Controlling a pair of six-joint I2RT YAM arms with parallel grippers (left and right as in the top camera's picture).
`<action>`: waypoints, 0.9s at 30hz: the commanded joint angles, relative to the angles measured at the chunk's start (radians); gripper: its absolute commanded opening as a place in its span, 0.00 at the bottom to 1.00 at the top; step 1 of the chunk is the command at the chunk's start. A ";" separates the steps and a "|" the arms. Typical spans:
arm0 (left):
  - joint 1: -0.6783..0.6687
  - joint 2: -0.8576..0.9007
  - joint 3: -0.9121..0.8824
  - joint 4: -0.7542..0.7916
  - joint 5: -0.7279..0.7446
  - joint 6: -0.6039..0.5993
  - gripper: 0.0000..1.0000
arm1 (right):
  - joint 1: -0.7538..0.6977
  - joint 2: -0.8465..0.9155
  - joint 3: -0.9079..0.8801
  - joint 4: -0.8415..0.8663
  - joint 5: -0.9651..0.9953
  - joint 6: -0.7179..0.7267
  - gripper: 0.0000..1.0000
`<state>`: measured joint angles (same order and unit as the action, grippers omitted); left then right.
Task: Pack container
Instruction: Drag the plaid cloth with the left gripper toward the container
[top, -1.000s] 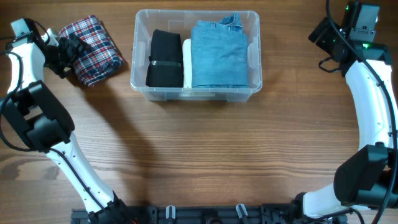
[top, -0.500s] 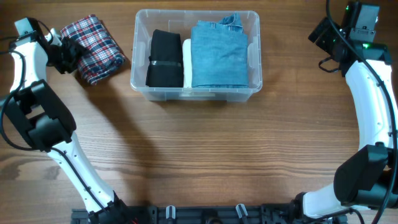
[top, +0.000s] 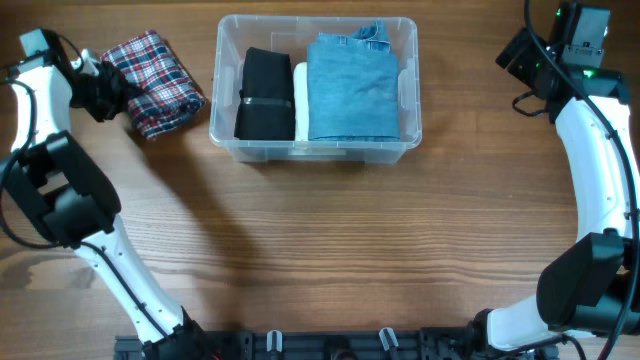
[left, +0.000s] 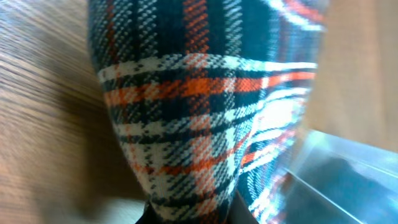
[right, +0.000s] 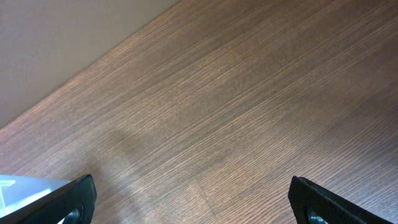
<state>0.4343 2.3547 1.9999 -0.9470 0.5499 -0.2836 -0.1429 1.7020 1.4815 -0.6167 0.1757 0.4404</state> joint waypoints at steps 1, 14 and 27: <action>0.006 -0.220 0.007 0.007 0.195 0.007 0.04 | 0.002 0.017 -0.004 0.002 -0.005 0.007 1.00; -0.128 -0.582 0.007 -0.196 0.376 0.223 0.04 | 0.002 0.017 -0.004 0.002 -0.005 0.007 1.00; -0.442 -0.483 0.007 -0.299 0.135 0.286 0.04 | 0.002 0.017 -0.004 0.002 -0.005 0.007 1.00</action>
<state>0.0128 1.8580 1.9980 -1.2636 0.7612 0.0319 -0.1429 1.7020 1.4815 -0.6163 0.1761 0.4404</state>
